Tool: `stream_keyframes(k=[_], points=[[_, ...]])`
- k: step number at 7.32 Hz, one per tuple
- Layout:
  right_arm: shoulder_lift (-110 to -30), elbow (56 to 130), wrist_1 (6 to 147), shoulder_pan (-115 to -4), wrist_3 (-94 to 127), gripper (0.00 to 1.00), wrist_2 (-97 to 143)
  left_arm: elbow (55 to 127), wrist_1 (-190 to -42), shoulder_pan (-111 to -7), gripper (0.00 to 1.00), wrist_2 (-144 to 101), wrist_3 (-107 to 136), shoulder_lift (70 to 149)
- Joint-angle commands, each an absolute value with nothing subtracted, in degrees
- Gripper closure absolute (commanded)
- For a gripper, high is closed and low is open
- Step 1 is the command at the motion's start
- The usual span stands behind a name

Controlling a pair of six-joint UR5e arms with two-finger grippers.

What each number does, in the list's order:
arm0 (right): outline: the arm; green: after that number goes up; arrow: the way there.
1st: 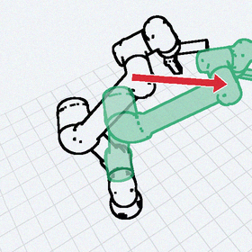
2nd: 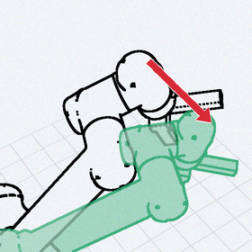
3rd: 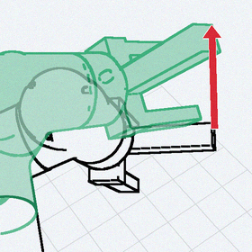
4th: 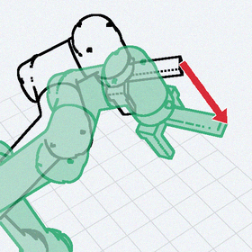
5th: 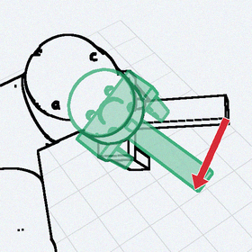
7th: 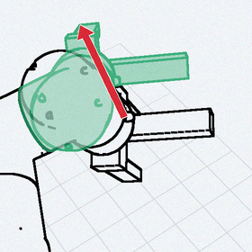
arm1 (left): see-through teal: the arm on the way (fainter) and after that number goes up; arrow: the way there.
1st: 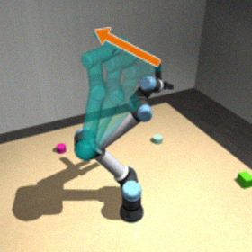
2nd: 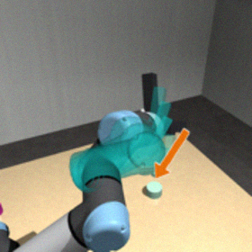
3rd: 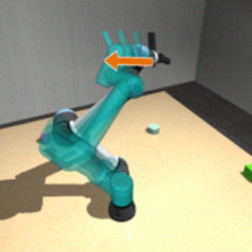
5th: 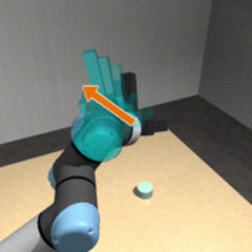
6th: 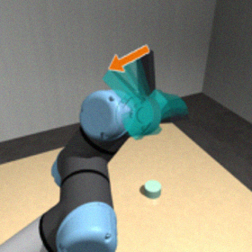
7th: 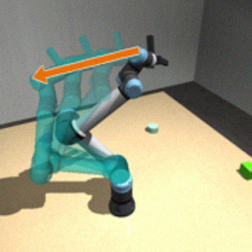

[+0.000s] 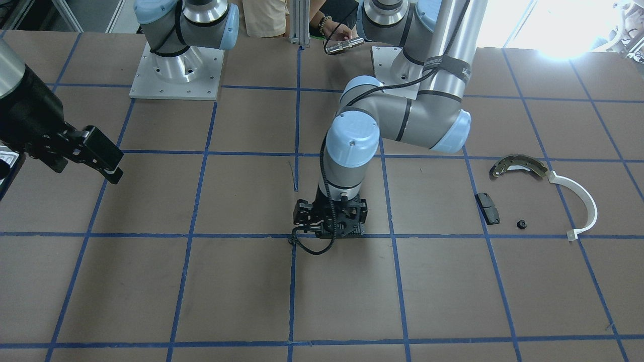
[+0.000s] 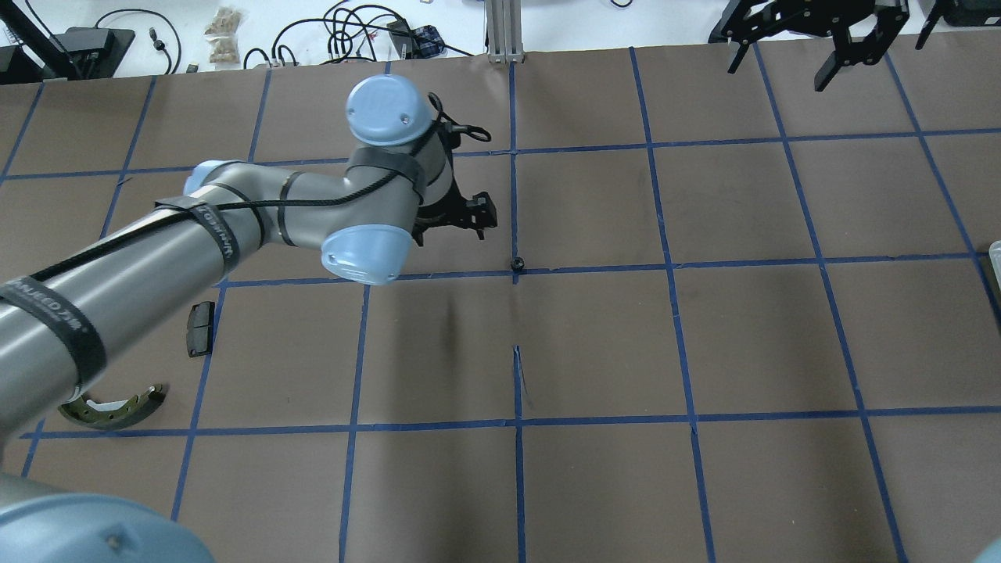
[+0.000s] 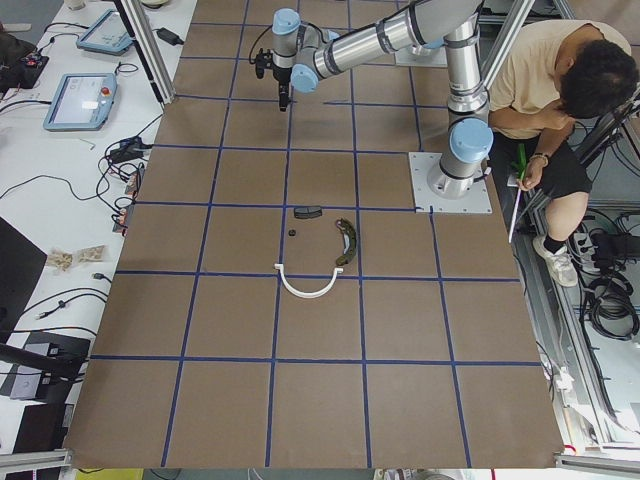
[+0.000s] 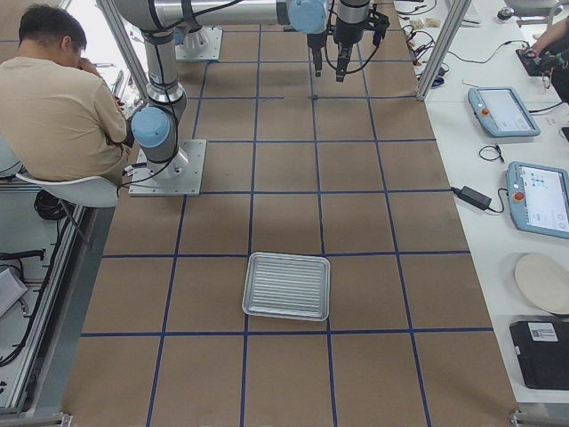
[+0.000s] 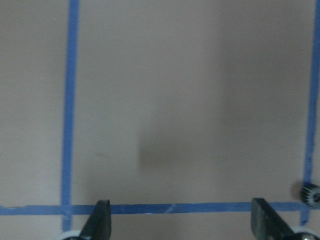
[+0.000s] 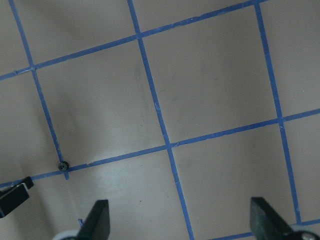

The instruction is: Place bearing gear from tray to pile

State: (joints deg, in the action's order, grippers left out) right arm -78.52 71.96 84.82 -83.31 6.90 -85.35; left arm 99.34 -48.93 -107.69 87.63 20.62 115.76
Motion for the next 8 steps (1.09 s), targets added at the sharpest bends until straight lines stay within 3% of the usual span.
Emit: stream_keyframes(k=[1, 3, 6, 8], points=[[-79.19, 75.21, 84.29, -85.85, 5.11, 0.0, -88.05, 97.05, -48.43, -111.88, 0.0, 87.37, 24.34, 119.25], [-81.38, 82.32, 95.13, -90.24, 5.62, 0.0, -88.68, 96.24, -48.95, -111.97, 0.0, 87.8, 25.48, 120.41], [-81.91, 84.02, 97.65, -90.09, 4.92, 0.0, -88.94, 92.29, -49.04, -111.97, 0.01, 87.71, 26.19, 124.09], [-82.0, 83.94, 97.65, -90.09, 4.83, 0.0, -88.95, 92.72, -49.13, -112.24, 0.08, 87.89, 26.19, 124.54]])
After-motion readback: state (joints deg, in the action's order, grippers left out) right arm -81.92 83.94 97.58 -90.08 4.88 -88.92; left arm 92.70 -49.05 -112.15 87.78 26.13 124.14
